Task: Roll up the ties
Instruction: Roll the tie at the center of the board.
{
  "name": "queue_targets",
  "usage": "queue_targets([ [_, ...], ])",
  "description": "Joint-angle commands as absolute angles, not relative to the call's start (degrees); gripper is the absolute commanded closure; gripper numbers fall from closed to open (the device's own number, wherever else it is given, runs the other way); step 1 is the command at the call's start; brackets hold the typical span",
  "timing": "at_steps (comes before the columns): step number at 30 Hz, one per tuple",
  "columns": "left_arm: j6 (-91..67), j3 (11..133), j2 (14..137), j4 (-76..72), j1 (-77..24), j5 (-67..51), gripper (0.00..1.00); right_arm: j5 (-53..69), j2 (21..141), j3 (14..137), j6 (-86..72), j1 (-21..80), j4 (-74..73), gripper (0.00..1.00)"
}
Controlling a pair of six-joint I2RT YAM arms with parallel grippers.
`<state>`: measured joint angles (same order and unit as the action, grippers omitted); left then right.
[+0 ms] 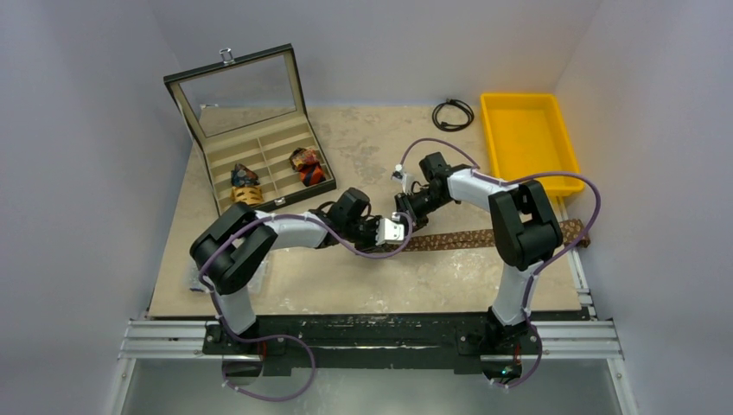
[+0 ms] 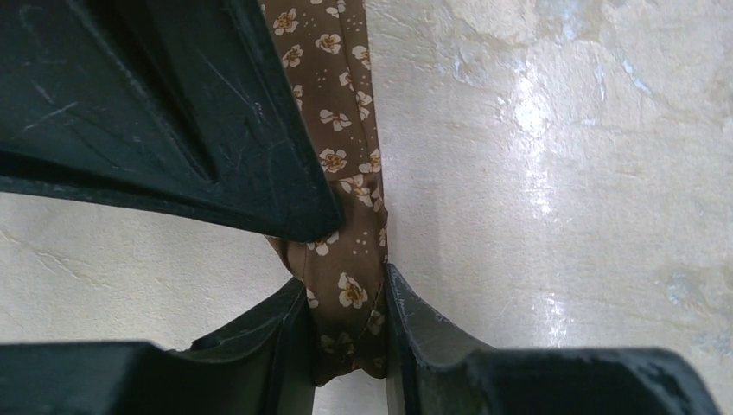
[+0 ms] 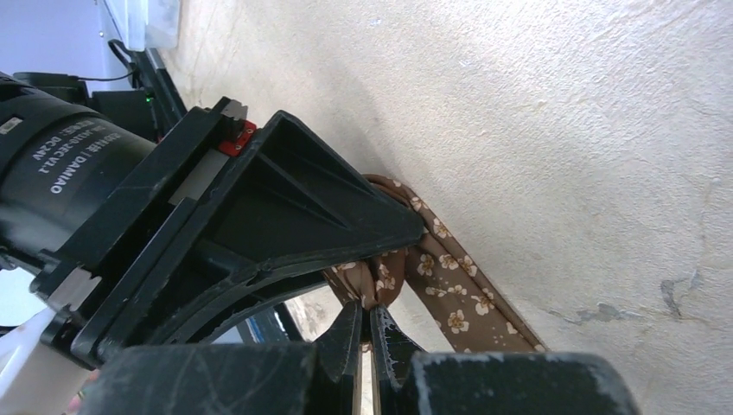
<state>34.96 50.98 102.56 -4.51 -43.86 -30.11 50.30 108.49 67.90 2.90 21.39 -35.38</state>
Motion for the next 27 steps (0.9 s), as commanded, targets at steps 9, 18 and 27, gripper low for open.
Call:
queue_targets([
  [9, 40.1, 51.4, 103.9, 2.4, -40.5, -33.2, 0.56, 40.9, 110.7, 65.4, 4.4, 21.4, -28.8, 1.0],
  [18, 27.2, 44.1, 97.8, -10.6, -36.3, -38.9, 0.43, 36.7, 110.4, 62.8, 4.6, 21.3, -26.3, 1.0],
  [27, 24.7, 45.9, 99.0, -14.1, -37.6, -39.0, 0.46, 36.7, 110.6, 62.4, 4.1, 21.4, -25.8, 1.0],
])
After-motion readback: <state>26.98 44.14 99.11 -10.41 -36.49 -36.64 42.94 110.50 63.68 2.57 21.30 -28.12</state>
